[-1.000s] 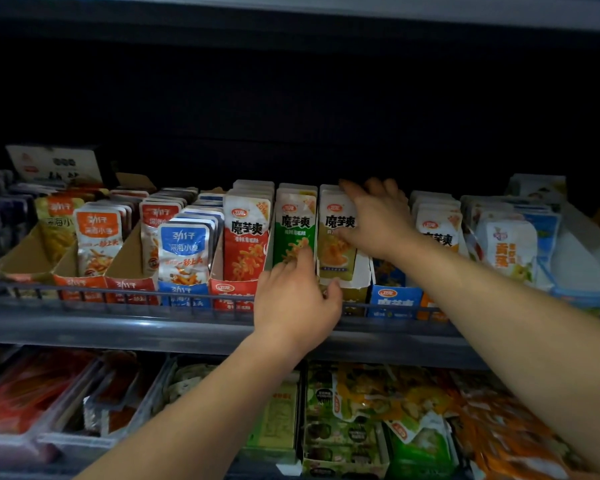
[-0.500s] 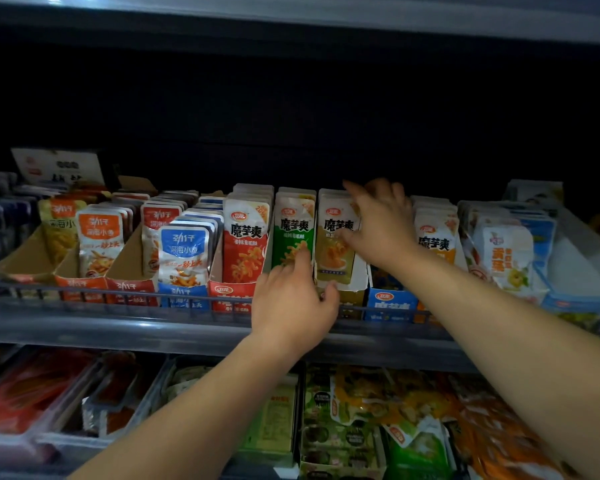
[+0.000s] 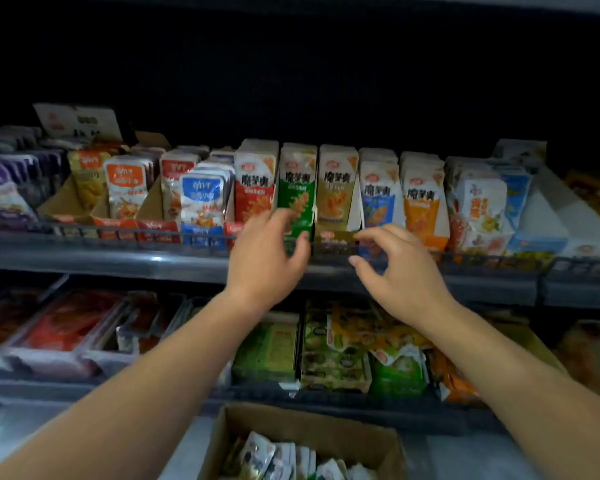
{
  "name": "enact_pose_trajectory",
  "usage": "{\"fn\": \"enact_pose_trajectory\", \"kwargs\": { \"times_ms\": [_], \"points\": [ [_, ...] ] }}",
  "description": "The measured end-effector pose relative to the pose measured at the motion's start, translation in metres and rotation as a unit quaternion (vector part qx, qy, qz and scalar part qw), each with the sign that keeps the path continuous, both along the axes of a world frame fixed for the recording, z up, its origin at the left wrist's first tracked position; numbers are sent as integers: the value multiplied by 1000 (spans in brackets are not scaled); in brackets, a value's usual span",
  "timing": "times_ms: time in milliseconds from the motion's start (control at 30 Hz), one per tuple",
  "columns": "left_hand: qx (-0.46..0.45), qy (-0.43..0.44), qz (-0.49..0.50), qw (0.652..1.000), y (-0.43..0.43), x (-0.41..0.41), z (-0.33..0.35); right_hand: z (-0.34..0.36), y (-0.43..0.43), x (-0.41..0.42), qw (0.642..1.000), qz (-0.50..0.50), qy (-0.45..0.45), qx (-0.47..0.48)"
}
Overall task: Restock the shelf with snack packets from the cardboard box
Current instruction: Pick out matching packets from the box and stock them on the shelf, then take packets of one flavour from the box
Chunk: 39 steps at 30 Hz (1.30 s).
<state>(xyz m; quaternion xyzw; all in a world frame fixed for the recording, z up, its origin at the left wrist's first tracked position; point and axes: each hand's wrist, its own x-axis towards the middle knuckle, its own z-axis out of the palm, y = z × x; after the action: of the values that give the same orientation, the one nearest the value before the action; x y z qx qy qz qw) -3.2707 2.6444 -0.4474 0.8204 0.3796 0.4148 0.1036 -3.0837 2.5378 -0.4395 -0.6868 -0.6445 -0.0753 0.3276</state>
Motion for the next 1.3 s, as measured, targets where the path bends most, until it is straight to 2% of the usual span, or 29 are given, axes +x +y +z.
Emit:
{"fn": "enact_pose_trajectory", "kwargs": {
  "times_ms": [100,233,433,600,700,900,1100,1300],
  "points": [
    [-50,1,-3,999,-15,-36,-36,-48,-23,-28,997,12,31,-69],
    [-144,49,15,988,-36,-88,-118,-133,-47,-63,983,11,53,-174],
    [-297,126,57,945,-69,-148,-234,-259,-79,-91,934,44,24,-353],
    [-334,226,65,913,-85,-165,-291,-342,-109,-100,894,75,-27,-441],
    [-334,253,51,907,-89,-169,-310,-376,-120,-96,868,58,-9,-493],
    [-338,218,61,913,-95,-171,-334,-409,-117,-73,871,12,-4,-492],
    [-326,201,63,922,-94,-172,-339,-422,-107,-56,853,-21,-13,-522],
    [-331,223,64,915,-94,-170,-335,-401,-101,-45,860,28,104,-499]
  ]
}}
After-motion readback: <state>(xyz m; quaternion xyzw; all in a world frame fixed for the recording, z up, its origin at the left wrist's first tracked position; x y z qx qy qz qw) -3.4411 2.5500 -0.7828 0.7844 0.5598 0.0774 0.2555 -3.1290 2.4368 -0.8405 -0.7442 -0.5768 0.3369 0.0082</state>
